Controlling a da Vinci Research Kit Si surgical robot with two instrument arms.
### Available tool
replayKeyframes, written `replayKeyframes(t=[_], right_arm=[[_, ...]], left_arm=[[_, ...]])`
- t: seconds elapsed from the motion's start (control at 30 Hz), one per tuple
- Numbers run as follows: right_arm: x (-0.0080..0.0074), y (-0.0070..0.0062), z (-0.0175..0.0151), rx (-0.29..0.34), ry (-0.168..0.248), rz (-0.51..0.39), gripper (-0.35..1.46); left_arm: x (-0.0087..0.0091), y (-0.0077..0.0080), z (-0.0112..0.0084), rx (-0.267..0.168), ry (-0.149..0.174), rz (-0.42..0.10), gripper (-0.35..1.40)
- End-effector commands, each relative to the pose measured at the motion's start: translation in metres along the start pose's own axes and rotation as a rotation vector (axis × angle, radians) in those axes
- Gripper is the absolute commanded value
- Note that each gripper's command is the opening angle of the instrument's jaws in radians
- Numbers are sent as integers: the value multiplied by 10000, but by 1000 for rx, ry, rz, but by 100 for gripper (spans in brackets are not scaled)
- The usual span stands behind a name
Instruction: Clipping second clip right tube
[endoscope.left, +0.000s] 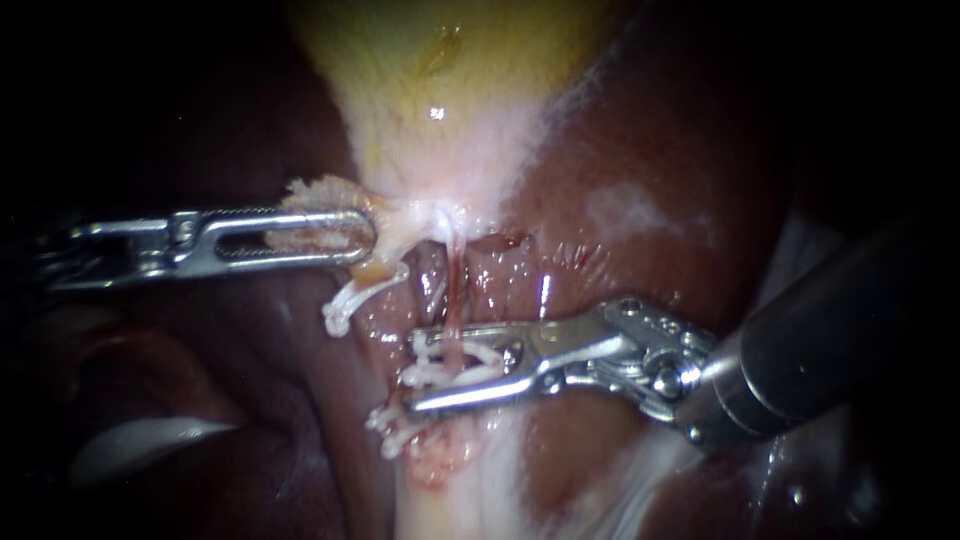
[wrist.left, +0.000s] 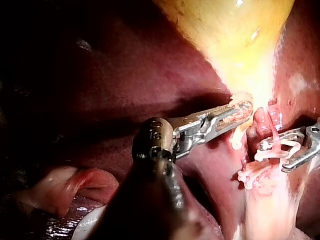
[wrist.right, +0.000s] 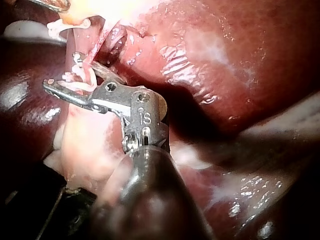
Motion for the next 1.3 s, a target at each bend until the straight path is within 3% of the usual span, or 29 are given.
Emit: replayKeyframes(t=[0.03,0.3,0.57,0.77,1.3], right_arm=[[0,0,-1,1,-1,0,43],[-1,-1,-3,10,-5,4,17],[-2,-1,-5,11,-6,4,-35],[-2,0,-6,-5,-38,5,-35],[-2,1,-6,-8,-37,5,-35]], left_arm=[[0,0,0,0,0,0,-35],[0,0,0,0,0,0,-35],[0,0,1,0,-1,0,-35],[0,0,1,0,-1,0,-35],[1,0,0,0,0,0,-35]])
